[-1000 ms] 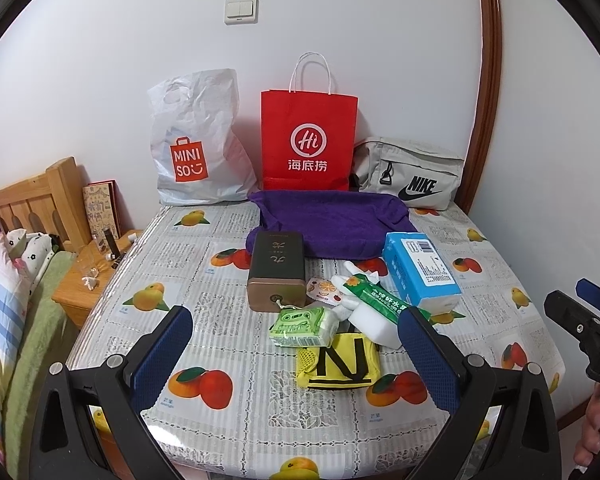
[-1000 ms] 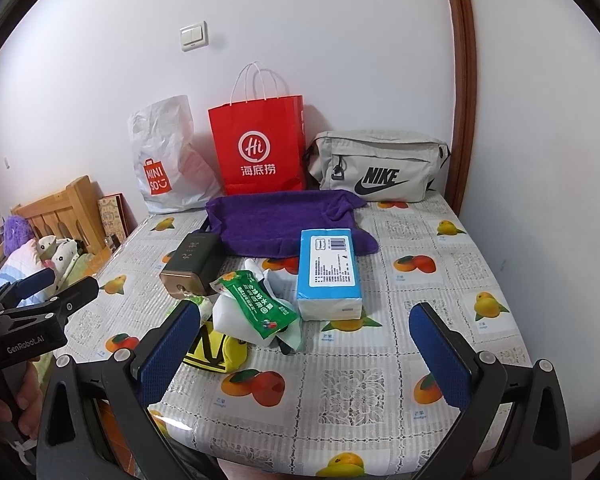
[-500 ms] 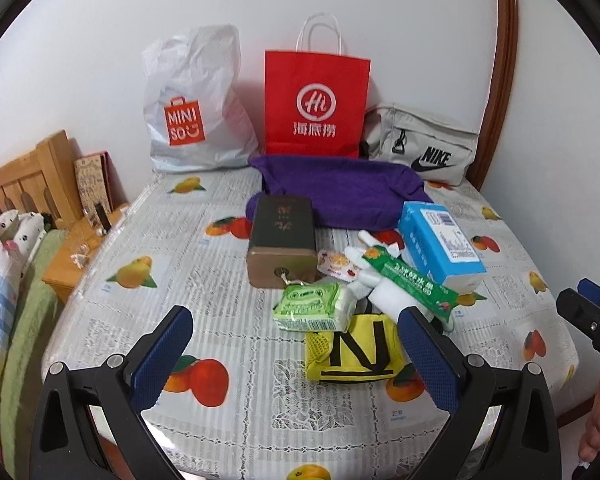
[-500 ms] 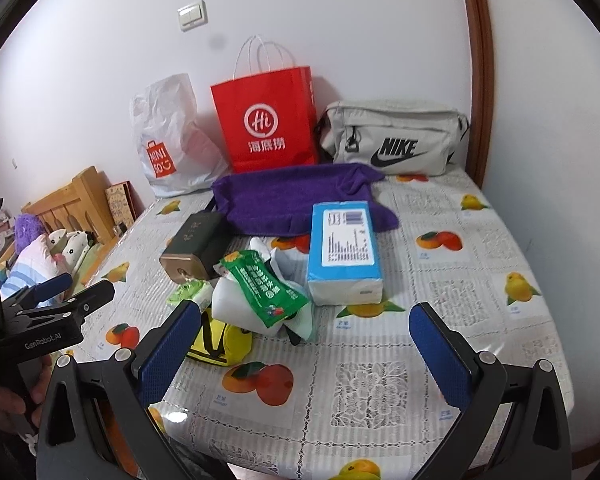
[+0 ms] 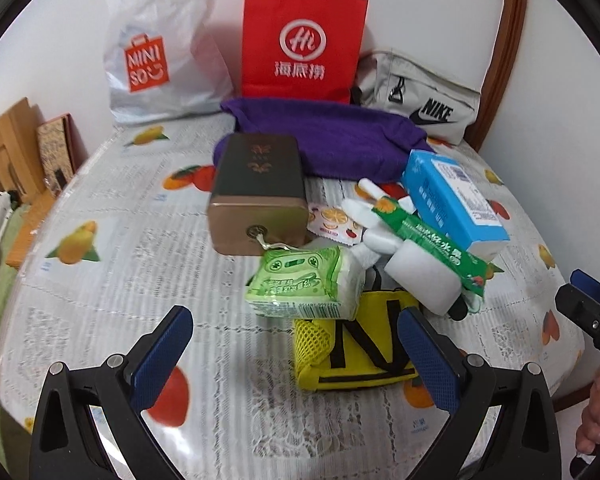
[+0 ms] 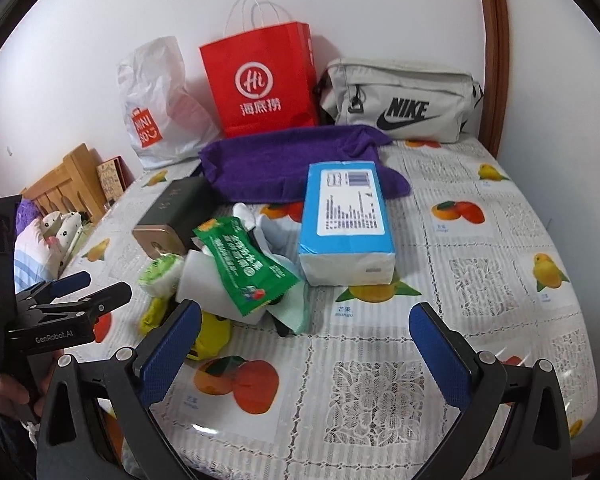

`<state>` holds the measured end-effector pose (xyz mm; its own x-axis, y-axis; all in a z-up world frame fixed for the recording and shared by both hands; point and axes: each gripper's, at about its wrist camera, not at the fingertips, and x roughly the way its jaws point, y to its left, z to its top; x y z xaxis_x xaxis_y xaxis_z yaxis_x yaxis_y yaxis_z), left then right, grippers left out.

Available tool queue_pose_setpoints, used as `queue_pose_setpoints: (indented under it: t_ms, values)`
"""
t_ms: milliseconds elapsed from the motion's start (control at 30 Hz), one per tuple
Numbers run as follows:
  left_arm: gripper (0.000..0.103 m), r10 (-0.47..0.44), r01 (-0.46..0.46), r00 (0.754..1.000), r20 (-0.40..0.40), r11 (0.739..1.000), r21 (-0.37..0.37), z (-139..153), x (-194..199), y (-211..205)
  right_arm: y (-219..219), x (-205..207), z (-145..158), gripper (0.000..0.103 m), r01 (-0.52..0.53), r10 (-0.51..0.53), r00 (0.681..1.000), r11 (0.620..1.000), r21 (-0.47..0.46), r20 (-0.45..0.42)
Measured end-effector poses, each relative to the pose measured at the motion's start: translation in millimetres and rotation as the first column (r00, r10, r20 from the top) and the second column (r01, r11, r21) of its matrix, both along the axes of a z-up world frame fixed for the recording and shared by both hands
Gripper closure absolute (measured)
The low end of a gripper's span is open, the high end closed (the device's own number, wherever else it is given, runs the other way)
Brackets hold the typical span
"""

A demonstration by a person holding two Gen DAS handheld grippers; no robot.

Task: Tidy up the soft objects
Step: 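Grasp the green-and-white wet-wipes pack with the left tool while the right tool grasps the green snack packet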

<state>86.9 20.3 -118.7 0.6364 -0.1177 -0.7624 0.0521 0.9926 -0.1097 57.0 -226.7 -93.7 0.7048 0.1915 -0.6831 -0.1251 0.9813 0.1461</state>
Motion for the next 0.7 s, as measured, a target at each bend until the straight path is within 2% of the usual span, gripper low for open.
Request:
queue_pose_setpoints:
  t_ms: [133,400,500,533,633,700]
  values:
    - [0.000,-0.016,0.015,1.000,-0.025,1.000,-0.020,-12.3,14.9,1.5,-0.9,9.7,-9.7,0.001,-0.005,0.006,1.000,1.000,0.011,-0.024]
    - [0.000,-0.050,0.049,0.996,-0.075,0.999,-0.013,-32.5,40.4,-1.0,8.3,33.1,-19.8,0.001,-0.052,0.052,0.998,0.999,0.008,-0.039]
    - [0.000,-0.072,0.069,0.995,-0.074,0.997,-0.043,-35.1,47.0,-0.7,14.3,41.6,-21.6,0.001,-0.072,0.072,0.996,0.997,-0.001,-0.044]
    - [0.003,-0.077,0.073,0.995,-0.071,0.996,-0.051,-35.8,49.1,-0.7,17.7,44.9,-22.2,0.001,-0.086,0.086,0.995,0.996,-0.003,-0.044]
    - [0.023,-0.072,0.066,0.994,-0.084,0.995,-0.069,-38.2,55.0,1.4,28.9,53.1,-23.1,0.002,-0.120,0.119,0.992,0.993,-0.014,-0.044]
    - [0.027,-0.073,0.067,0.994,-0.080,0.995,-0.078,-38.4,56.9,4.2,35.9,58.1,-23.0,0.005,-0.138,0.137,0.989,0.990,-0.020,-0.045]
